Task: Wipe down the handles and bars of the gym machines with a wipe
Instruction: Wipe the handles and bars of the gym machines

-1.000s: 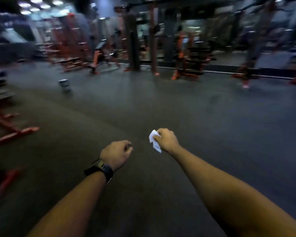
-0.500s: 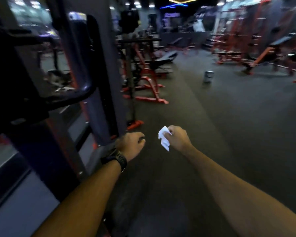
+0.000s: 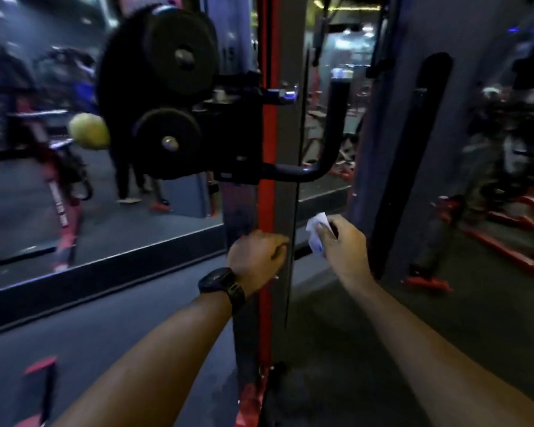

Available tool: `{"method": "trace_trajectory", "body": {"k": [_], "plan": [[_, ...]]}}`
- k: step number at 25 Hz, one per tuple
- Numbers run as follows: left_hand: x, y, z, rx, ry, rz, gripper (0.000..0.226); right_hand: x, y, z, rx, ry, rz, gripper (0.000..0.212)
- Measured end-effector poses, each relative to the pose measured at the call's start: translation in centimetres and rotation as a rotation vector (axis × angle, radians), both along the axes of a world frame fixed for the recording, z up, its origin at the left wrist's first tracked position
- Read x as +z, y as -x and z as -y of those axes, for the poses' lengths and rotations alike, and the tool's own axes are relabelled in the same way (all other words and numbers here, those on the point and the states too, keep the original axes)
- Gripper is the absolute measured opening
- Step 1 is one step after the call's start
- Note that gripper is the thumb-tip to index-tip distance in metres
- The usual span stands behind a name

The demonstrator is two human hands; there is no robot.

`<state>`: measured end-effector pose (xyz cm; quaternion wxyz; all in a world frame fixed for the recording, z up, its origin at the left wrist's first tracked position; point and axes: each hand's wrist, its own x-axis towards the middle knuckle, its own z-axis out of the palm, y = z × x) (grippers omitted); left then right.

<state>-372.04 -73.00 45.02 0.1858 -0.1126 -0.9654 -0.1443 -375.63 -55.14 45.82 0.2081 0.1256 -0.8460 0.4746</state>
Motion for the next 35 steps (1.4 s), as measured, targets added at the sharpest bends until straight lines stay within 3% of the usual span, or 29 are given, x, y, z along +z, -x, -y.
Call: {"method": "trace_trajectory", "body": {"k": [4,6,10,13,17,19,23,27,29,31,35], "plan": [[3.6,-2.1,0.2,0.129,0.065,-0.270,0.029,2.4,-0.6,0.9,0.103,0.071,-0.314,0.012],[5.8,-2.0,0.6,0.170,0.137,-0.386,0.029,3.3,0.0,1.5,0.080,0.052,-0.413,0.020],[8.5,-0.1,1.0,0.234,0.315,-0.508,0.035,4.9,1.9,2.5,0.059,-0.156,-0.566,0.027],[9.5,2.1,1.6,0.253,0.419,-0.443,0.046,5.5,3.6,3.2,0.050,-0.345,-0.669,0.016],[9.0,5.5,3.2,0.283,0.456,-0.440,0.050,5.9,6.2,5.6,0.055,-0.469,-0.647,0.008],[8.2,6.7,4.1,0.294,0.532,-0.461,0.050,5.8,7.4,7.1,0.118,-0.460,-0.660,0.016],[6.7,8.5,6.1,0.250,0.692,-0.664,0.049,3.4,10.0,6.5,-0.028,-0.754,-0.818,0.035],[5.3,9.6,7.1,0.228,0.760,-0.821,0.046,3.7,9.2,5.2,-0.053,-0.578,-0.685,0.033],[5.1,9.9,7.2,0.220,0.729,-0.867,0.048,4.1,8.8,8.4,-0.043,-0.695,-0.642,0.041],[4.9,10.2,7.4,0.225,0.718,-0.900,0.049,4.3,8.9,8.4,-0.072,-0.824,-0.735,0.044],[4.5,10.3,7.5,0.266,0.765,-0.890,0.052,4.9,8.8,4.6,-0.150,-0.856,-0.823,0.049]]}}
